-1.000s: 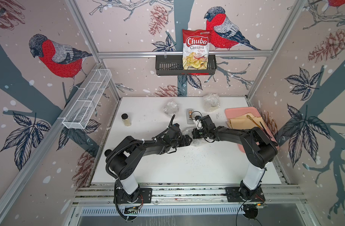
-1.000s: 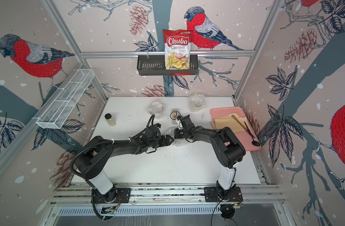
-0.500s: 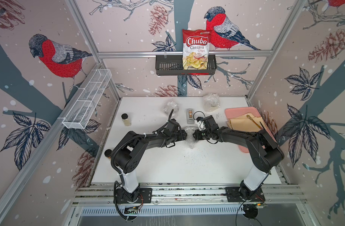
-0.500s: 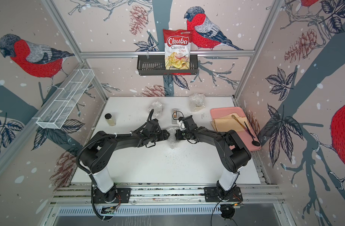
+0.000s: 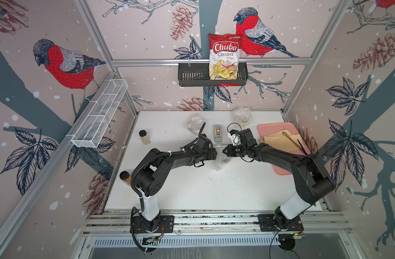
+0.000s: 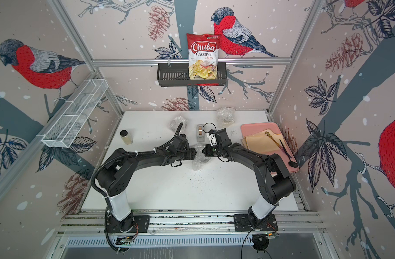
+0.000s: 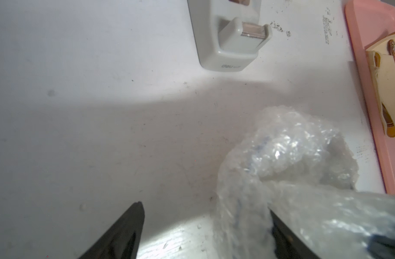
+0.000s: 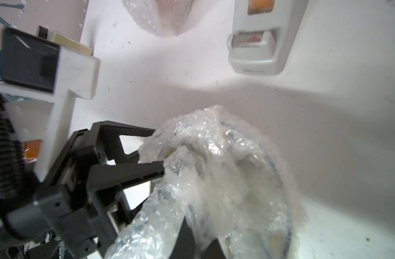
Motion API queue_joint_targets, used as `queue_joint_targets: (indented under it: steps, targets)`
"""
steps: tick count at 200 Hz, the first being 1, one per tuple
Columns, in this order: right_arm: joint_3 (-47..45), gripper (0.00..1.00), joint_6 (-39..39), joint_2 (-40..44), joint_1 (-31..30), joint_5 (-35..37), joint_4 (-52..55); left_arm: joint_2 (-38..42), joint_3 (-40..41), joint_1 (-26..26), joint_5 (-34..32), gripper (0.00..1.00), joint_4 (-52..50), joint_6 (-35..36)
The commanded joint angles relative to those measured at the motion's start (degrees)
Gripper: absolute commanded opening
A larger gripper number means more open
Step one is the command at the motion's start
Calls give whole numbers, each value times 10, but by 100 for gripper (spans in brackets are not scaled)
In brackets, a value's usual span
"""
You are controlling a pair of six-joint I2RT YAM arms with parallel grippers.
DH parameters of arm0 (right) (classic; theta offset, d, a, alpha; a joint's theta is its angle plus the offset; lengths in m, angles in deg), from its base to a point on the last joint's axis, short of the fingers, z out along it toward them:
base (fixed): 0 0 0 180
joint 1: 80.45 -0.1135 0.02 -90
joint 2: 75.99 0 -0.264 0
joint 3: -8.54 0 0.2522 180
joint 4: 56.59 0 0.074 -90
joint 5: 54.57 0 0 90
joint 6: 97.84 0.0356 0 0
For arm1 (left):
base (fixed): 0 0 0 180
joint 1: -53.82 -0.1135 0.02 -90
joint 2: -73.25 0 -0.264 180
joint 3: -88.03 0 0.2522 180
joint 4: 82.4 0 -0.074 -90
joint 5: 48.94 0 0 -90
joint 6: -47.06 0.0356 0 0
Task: Wrap bowls in bubble wrap
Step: Wrap the bowl in bubble wrap.
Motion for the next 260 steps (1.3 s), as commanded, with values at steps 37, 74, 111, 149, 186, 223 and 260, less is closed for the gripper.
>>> queue_joint_targets:
  steps: [37,74,111,149,186,223,260]
  targets:
    - [26,9,-30,-52,13,46,14,-1,-9,6,-28,78,-28,20]
    - [18,9,-37,-94,12,58,9,29,-19,7,-50,79,-54,26]
    - [3,8,-32,-78,8,51,4,110,-9,11,-75,66,-59,22]
    - [8,9,-28,-67,3,41,4,147,-6,38,-25,46,-39,13]
    - [9,9,-26,-57,0,37,3,113,-5,52,47,26,7,-9]
    - [9,10,-26,-49,0,28,2,37,-36,56,82,25,20,-8]
    - [5,23,-25,-21,8,24,7,-9,-51,56,71,25,7,3]
